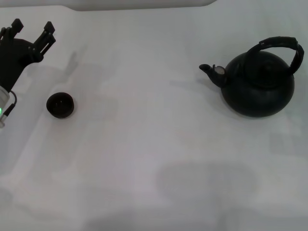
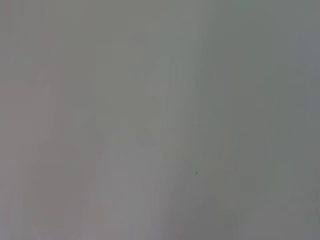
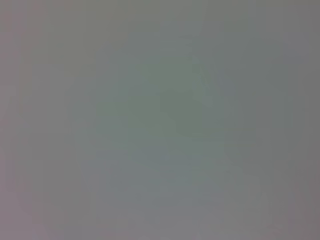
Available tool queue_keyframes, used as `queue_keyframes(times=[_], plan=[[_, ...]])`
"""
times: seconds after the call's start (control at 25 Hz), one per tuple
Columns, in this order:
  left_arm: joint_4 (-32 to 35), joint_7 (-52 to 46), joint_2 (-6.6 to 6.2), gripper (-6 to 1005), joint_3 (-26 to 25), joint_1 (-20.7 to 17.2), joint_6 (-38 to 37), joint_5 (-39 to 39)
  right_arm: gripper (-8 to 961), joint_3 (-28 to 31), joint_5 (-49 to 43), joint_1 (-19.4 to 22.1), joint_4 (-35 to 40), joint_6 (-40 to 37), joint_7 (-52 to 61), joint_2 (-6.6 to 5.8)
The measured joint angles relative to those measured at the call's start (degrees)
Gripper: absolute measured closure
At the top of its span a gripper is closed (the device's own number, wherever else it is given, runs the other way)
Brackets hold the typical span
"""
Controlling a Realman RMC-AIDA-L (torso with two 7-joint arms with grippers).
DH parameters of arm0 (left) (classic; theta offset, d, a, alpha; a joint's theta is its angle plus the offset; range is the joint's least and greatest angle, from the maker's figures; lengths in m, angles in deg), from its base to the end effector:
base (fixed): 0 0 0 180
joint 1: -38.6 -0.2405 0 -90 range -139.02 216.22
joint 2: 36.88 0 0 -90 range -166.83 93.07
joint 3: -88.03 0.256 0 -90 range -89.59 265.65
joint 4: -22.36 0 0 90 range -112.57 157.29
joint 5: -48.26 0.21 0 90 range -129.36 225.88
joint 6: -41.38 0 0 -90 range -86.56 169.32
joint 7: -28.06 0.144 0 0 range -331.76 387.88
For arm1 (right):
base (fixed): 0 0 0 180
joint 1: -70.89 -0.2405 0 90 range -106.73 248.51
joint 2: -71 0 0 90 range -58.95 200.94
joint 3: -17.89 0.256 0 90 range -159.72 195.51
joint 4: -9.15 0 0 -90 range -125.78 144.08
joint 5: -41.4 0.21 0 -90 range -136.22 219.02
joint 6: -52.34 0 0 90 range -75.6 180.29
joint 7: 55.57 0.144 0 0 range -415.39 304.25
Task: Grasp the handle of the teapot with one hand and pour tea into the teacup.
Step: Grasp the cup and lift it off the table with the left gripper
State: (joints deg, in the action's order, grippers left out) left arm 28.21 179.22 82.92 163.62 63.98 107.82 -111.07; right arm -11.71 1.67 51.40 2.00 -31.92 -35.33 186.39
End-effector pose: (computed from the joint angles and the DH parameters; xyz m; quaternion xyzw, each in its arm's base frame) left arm -0.3287 0.3297 -0.0195 -0.7332 -0.2811 -0.3376 0.5191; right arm 0.3897 0.2650 0.0525 -0.5566 0.2838 0.3593 0.6933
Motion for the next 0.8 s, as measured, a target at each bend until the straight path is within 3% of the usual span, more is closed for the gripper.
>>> queue_keyframes(times=[0.6,0.8], plan=[[0.30,-0.75,0.00,138,0.00,0.07,0.24,-0.18,245,-0.01,-0.09,-0.17,-0.06,0.34,-0.11,0.00],[0.76,-13.60,-0.92,138,0.64,1.34,-0.23,1.70,245,-0.01,-0.09,-0.19,0.03,0.40,-0.05,0.00]])
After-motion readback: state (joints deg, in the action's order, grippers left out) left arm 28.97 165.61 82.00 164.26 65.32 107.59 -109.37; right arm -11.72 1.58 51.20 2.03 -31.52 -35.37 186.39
